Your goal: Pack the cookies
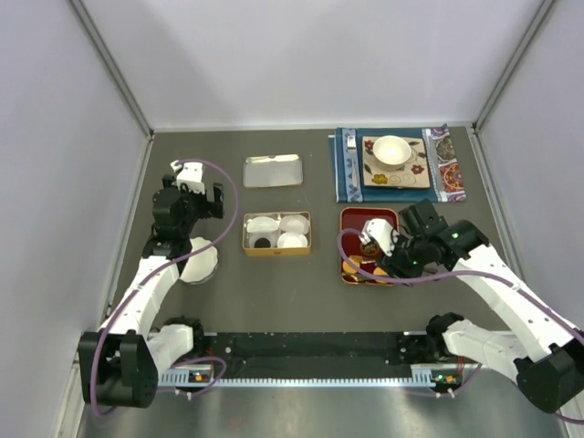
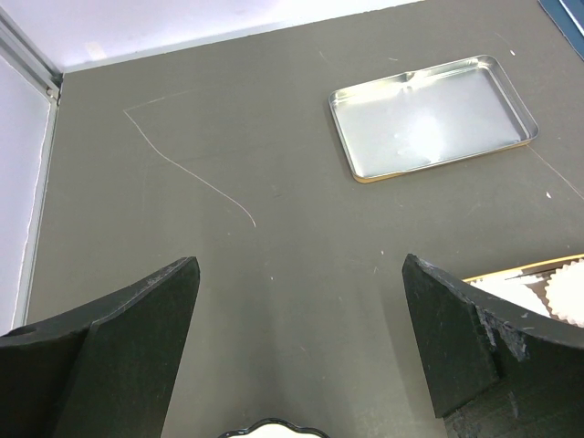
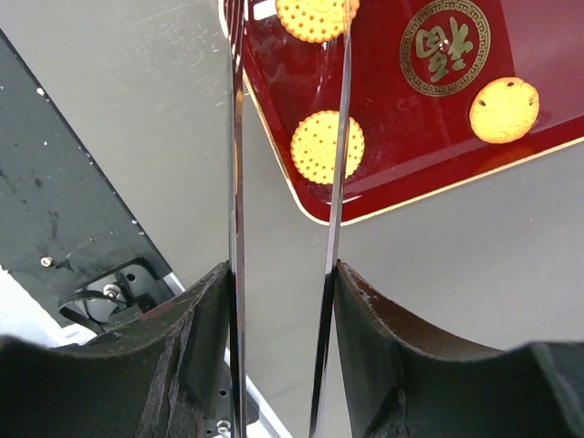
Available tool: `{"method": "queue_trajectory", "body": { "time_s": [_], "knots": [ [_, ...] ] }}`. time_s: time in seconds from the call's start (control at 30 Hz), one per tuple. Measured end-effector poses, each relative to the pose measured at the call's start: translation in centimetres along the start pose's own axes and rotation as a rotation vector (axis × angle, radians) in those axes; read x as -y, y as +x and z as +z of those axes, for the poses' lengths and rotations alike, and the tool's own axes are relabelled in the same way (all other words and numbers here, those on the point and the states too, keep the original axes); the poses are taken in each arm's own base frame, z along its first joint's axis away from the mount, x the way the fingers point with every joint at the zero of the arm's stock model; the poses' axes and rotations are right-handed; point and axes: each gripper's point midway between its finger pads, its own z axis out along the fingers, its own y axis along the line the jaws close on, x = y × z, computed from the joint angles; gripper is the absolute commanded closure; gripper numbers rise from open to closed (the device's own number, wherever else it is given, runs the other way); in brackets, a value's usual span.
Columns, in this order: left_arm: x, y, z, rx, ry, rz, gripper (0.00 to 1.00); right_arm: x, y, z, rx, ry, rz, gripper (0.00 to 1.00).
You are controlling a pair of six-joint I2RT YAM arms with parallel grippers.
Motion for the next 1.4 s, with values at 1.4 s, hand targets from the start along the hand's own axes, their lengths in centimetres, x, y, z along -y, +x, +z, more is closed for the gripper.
{"method": "queue_trajectory", "body": {
  "time_s": [1.4],
  "knots": [
    [0.0, 0.0, 0.0, 0.000, 0.000, 0.008, 0.01, 2.0, 1.0, 1.7, -0.073, 0.013, -0.012, 0.57]
  ]
}}
